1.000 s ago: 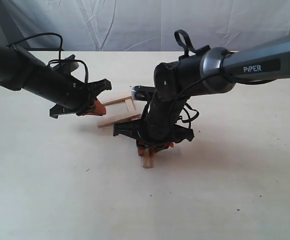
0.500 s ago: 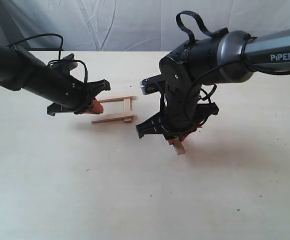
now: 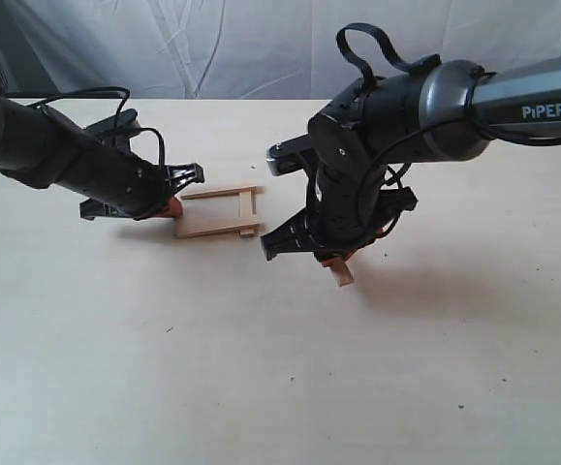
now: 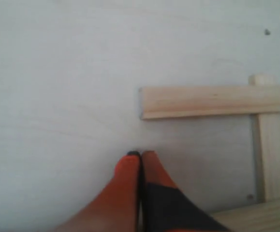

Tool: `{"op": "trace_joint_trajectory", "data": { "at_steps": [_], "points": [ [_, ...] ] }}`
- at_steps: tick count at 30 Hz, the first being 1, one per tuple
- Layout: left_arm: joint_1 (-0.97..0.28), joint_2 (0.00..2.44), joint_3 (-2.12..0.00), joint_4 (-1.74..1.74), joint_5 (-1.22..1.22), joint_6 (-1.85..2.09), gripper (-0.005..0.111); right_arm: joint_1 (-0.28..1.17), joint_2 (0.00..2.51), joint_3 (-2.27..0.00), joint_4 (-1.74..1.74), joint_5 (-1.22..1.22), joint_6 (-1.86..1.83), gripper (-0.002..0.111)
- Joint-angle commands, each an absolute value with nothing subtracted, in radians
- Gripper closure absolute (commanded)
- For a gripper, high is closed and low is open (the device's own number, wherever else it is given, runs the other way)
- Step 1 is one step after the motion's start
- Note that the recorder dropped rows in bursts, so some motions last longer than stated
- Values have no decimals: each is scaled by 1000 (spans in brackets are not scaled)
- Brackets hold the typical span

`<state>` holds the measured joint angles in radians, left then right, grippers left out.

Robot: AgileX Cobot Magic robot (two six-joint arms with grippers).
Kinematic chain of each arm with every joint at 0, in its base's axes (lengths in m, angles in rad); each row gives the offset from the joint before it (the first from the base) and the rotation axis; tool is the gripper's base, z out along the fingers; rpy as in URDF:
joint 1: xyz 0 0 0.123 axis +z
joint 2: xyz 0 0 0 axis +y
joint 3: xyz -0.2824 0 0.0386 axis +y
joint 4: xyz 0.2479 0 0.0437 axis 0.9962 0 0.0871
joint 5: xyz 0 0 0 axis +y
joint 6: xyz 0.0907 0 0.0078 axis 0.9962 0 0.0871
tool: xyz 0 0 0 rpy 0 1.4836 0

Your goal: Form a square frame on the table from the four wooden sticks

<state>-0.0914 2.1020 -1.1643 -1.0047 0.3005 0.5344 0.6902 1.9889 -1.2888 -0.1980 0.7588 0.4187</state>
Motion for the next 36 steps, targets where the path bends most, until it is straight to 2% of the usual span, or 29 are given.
{"op": "trace_joint_trajectory", "data": {
  "at_steps": [1,11,18,21,25,29,33,36],
  "points": [
    [-93,2140,-1164,-1005,442,538,106,686,1981,-1288,-182,740,418,104],
    [-98,2140,-1160,-1102,788,516,106,686,1970,-1288,-195,714,421,104],
    [-132,2140,-1123,-1223,814,547,106,686,1957,-1288,-292,627,415,104],
    [-128,2136,-1124,-1276,850,569,106,686,1957,-1288,-306,573,292,104],
    [-65,2073,-1124,-1359,891,647,106,688,1957,-1301,-302,560,69,104],
    [25,1978,-1124,-1405,859,695,106,688,1963,-1358,-237,574,0,104],
    [116,1949,-1124,-1351,766,695,106,688,2004,-1445,21,688,-354,109],
    [137,1968,-1124,-1316,756,693,106,688,2049,-1499,154,779,-589,109]
  ]
}}
